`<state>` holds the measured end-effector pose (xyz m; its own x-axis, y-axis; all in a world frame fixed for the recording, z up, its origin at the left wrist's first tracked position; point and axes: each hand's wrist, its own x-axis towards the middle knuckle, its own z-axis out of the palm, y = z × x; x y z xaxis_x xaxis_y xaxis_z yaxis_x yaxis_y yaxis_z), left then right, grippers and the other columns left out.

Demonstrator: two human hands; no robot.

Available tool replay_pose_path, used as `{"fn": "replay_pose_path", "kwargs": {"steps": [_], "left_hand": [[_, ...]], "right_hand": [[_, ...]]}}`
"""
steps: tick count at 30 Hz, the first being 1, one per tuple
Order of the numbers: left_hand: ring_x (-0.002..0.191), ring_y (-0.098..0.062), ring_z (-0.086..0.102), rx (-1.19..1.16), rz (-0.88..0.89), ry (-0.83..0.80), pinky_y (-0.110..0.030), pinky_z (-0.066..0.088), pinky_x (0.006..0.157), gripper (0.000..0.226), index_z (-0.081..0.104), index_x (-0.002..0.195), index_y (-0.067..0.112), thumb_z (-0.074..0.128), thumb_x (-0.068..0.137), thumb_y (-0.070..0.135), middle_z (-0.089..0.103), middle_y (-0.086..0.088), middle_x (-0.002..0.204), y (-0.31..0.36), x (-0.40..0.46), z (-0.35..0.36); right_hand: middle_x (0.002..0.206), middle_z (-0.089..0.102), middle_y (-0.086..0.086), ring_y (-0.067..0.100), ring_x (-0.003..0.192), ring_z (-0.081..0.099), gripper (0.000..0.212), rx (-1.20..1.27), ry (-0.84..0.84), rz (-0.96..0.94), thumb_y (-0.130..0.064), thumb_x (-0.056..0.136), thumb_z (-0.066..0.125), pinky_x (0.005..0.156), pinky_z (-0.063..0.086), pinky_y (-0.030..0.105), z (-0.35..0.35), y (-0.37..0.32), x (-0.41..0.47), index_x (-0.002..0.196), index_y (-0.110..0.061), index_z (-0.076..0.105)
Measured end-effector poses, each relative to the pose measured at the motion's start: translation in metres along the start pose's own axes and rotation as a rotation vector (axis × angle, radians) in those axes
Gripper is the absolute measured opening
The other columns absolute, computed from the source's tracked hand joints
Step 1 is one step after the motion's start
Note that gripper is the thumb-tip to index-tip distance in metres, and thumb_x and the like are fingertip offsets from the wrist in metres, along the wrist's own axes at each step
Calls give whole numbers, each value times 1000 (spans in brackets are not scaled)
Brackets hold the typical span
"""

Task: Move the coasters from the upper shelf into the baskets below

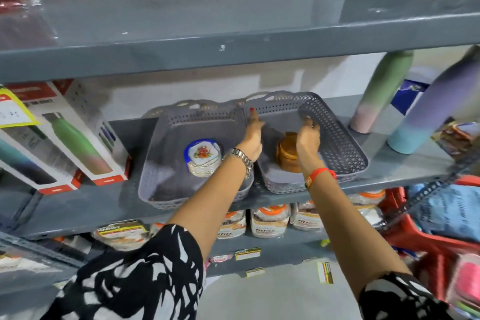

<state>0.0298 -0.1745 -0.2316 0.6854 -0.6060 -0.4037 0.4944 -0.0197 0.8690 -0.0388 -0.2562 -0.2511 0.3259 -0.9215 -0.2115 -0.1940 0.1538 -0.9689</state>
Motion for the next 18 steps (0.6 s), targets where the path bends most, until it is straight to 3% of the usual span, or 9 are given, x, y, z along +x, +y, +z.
{"fn": "replay_pose_path", "kwargs": {"steps": [3,5,9,13,18], "left_hand": [[144,-24,16,10,-127,22,-39,12,116,81,21,149,10,16,92,67,15,-8,157,-16,0,19],[142,-23,23,-28,-191,28,-39,21,113,82,21,149,12,15,91,70,21,-7,155,-21,2,26],[127,-27,45,-62,-255,57,-42,39,102,86,29,146,14,22,86,75,39,-11,146,-30,6,34],[131,-30,42,-58,-271,81,-43,34,110,92,17,150,10,22,86,75,35,-14,148,-29,10,35],[130,-32,42,-90,-261,97,-46,33,110,91,24,148,8,22,87,75,37,-16,147,-32,15,32]], "right_hand": [[155,27,20,36,141,28,63,10,-7,124,-45,101,26,116,23,44,-16,11,17,147,-3,23],[157,21,18,35,144,23,70,23,-40,210,-52,99,22,118,20,46,-21,17,21,150,-3,15],[153,32,17,35,138,34,74,79,-117,279,-59,96,17,115,28,50,-26,24,26,149,-8,23],[149,40,16,36,133,41,71,119,-138,304,-59,97,18,112,33,50,-26,24,26,147,-9,29],[148,40,17,36,133,41,70,170,-142,352,-57,97,21,113,32,50,-24,24,21,145,-8,31]]}}
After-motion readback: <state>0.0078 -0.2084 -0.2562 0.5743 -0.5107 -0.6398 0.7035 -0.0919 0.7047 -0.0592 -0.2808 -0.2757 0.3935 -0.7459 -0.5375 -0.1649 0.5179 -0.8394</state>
